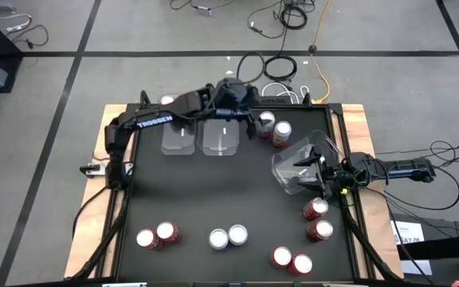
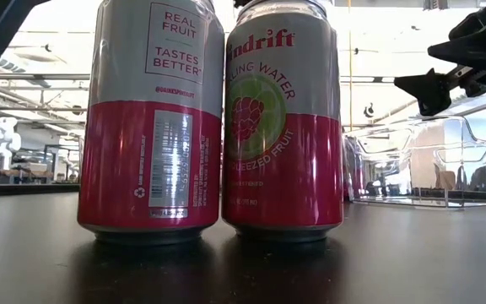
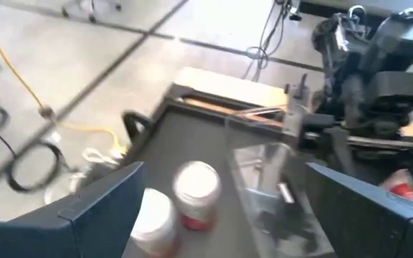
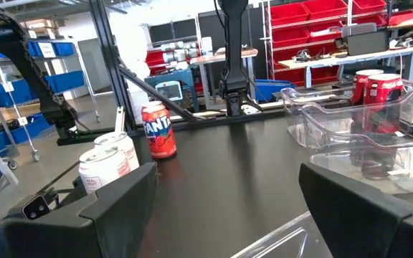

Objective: Sort soda cans
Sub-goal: Put the top left pink soda can into the middle transparent bin

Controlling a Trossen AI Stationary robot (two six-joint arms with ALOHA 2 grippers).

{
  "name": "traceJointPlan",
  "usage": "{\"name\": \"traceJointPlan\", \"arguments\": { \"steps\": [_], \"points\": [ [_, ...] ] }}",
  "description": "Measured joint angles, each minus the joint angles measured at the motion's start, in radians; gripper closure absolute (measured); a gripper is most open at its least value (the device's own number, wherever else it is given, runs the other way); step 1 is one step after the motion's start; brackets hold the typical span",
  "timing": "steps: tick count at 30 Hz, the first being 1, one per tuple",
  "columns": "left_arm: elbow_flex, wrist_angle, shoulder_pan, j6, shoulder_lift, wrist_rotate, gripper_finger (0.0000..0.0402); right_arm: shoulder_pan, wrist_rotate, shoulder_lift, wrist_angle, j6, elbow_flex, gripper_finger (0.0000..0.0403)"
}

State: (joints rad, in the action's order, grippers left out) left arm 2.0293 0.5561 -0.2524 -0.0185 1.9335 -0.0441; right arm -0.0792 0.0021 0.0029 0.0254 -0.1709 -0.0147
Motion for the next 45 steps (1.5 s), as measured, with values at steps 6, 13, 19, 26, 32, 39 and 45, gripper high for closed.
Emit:
{"name": "traceJointPlan", "arguments": {
  "steps": [6, 13, 19, 26, 32, 39, 45],
  "points": [
    [0.0, -0.072, -0.071, 0.085, 0.025, -0.01, 0.0017, 0.0, 0.0, 0.0, 0.0, 0.0, 0.0, 0.0069],
    [0.001, -0.069, -0.13, 0.111, 0.098, 0.082, 0.0017, 0.0, 0.0, 0.0, -0.001, 0.0, 0.0, 0.0069],
    [0.0, -0.071, -0.148, 0.159, 0.18, 0.192, 0.0017, 0.0, 0.0, 0.0, -0.001, 0.0, 0.0, 0.0069],
    [0.0, -0.068, -0.146, 0.135, 0.271, 0.217, 0.0017, 0.0, 0.0, 0.0, -0.001, 0.0, 0.0, 0.0069],
    [0.0, -0.07, -0.146, 0.103, 0.304, 0.21, 0.0017, 0.0, 0.0, 0.0, -0.001, 0.0, 0.0, 0.0069],
    [0.0, -0.067, -0.146, 0.052, 0.311, 0.181, 0.0018, 0.0, 0.0, 0.0, 0.0, 0.0, 0.0, 0.0069],
    [0.0, -0.067, -0.145, 0.052, 0.311, 0.177, 0.0018, 0.0, 0.0, 0.0, 0.0, 0.0, 0.0, 0.0069]
  ]
}}
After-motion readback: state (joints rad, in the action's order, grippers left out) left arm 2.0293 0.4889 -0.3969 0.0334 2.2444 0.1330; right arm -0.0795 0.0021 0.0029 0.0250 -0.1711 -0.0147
